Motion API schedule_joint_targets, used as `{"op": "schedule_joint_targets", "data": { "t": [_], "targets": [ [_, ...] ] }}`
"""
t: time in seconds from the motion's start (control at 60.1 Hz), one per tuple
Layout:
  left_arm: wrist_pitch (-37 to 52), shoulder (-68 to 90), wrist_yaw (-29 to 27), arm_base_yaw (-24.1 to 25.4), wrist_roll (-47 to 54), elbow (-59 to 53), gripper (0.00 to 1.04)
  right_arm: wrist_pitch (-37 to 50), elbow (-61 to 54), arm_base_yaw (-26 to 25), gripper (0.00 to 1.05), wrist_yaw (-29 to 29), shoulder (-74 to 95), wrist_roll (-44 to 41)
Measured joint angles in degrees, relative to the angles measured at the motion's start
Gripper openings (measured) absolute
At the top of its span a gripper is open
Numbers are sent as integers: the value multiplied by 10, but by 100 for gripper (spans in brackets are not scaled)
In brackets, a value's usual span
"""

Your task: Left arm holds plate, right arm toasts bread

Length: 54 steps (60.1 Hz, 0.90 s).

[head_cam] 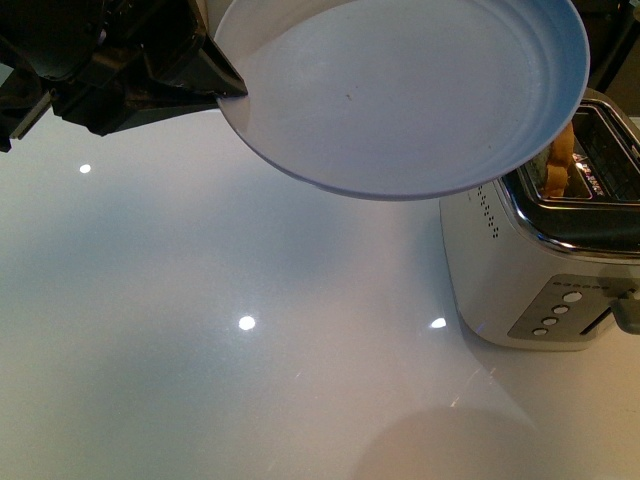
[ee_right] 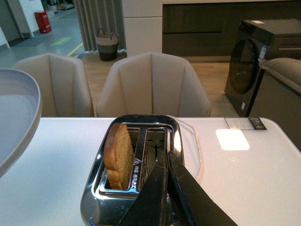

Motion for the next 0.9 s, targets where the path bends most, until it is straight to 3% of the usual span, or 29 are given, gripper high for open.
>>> {"op": "schedule_joint_targets", "data": {
  "t": [0.898],
  "targets": [
    [0,0,1,0,0,0,3,-146,-62,0,2,0,-223,0]
  ]
}}
